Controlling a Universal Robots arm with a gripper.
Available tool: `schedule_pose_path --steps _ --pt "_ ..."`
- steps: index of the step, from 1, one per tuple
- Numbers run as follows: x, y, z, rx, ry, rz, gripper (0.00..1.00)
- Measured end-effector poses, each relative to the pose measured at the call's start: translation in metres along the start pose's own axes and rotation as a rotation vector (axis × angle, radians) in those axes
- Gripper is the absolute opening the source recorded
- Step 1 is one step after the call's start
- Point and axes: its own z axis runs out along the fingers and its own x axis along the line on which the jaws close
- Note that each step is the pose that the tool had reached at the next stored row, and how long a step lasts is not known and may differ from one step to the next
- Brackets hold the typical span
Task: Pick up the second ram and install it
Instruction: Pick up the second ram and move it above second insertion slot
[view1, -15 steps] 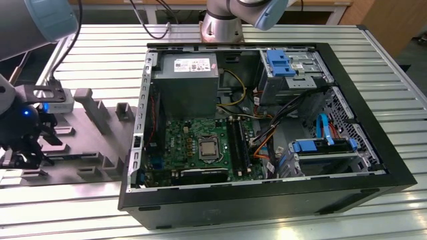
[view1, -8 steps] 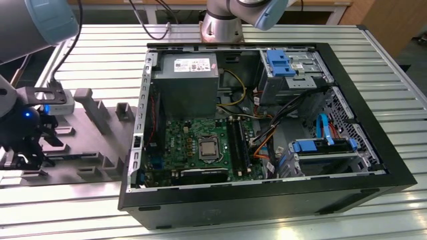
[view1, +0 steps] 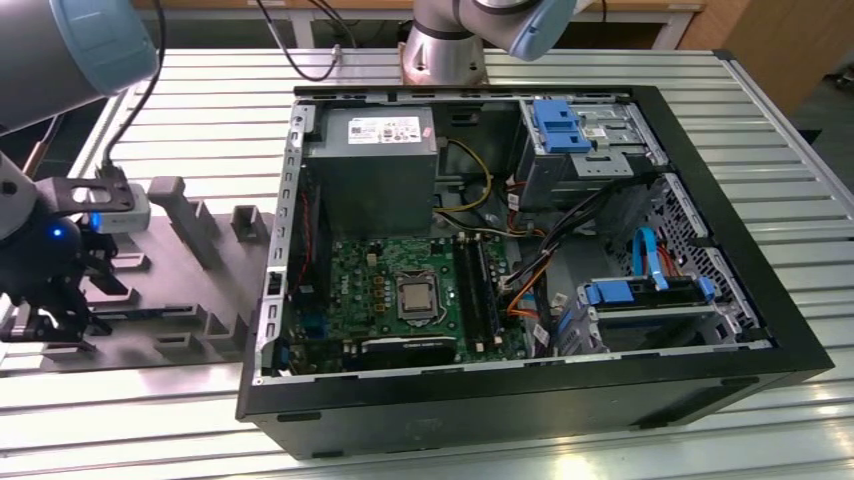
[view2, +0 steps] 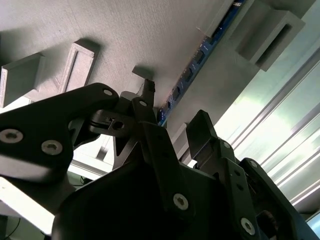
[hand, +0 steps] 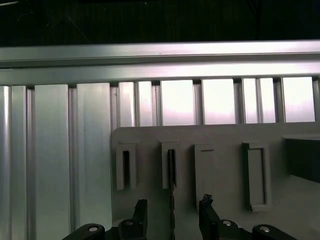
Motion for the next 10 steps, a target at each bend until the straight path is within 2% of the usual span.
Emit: schedule_pose_path --steps 10 --pt "0.0002 0.0005 0.0035 0.0000 0.0002 0.000 0.53"
